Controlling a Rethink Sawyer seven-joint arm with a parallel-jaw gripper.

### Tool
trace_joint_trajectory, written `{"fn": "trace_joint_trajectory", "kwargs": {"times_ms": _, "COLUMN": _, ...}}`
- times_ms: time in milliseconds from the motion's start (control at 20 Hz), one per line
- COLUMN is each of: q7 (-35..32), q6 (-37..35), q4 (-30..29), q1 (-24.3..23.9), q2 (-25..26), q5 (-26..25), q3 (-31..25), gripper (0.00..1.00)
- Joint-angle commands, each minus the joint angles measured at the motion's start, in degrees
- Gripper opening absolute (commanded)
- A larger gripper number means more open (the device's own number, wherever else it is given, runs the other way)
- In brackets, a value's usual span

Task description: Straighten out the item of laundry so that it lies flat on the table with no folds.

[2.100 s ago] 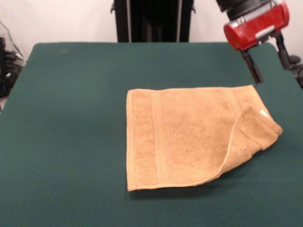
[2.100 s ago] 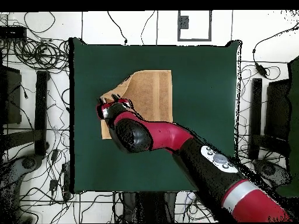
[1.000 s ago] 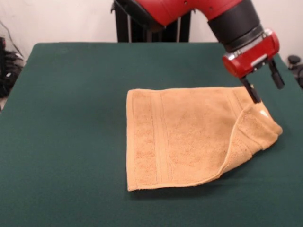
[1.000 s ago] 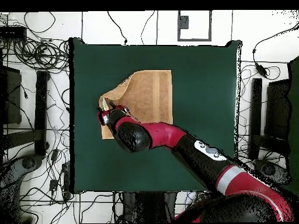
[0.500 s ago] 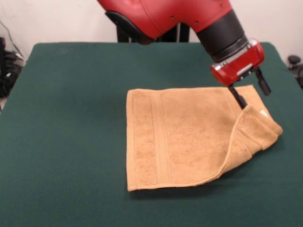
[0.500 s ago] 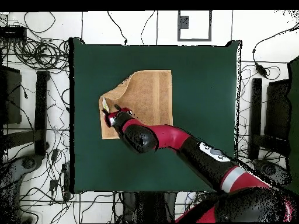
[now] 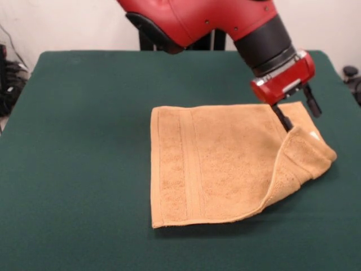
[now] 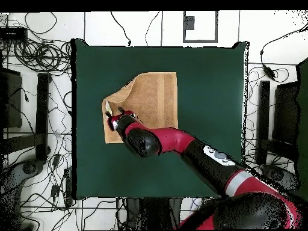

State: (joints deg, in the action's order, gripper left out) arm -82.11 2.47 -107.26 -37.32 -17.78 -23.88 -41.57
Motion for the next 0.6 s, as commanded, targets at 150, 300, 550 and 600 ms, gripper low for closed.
{"fn": "trace_joint_trajectory", "kwargs": {"times_ms": 150, "q7": -16.36, "q6": 10.41, "q4": 2.65, "q1": 13.39, "q2": -7.81, "q5": 8.22, "q3": 10.08, "gripper": 1.00}}
{"fn": "trace_joint_trajectory", "kwargs": {"times_ms": 300, "q7": -17.77, "q6": 11.61, "q4": -0.04, "q1": 15.36, "q2": -10.83, "q5": 11.54, "q3": 11.40, "gripper": 1.00}}
{"fn": "trace_joint_trajectory", "kwargs": {"times_ms": 550, "q7": -14.25, "q6": 11.54, "q4": 4.12, "q1": 12.90, "q2": -5.04, "q5": 10.17, "q3": 5.27, "gripper": 1.00}}
{"fn": "trace_joint_trajectory", "kwargs": {"times_ms": 600, "q7": -12.45, "q6": 10.39, "q4": 7.16, "q1": 11.06, "q2": -0.55, "q5": 7.96, "q3": 1.46, "gripper": 1.00}}
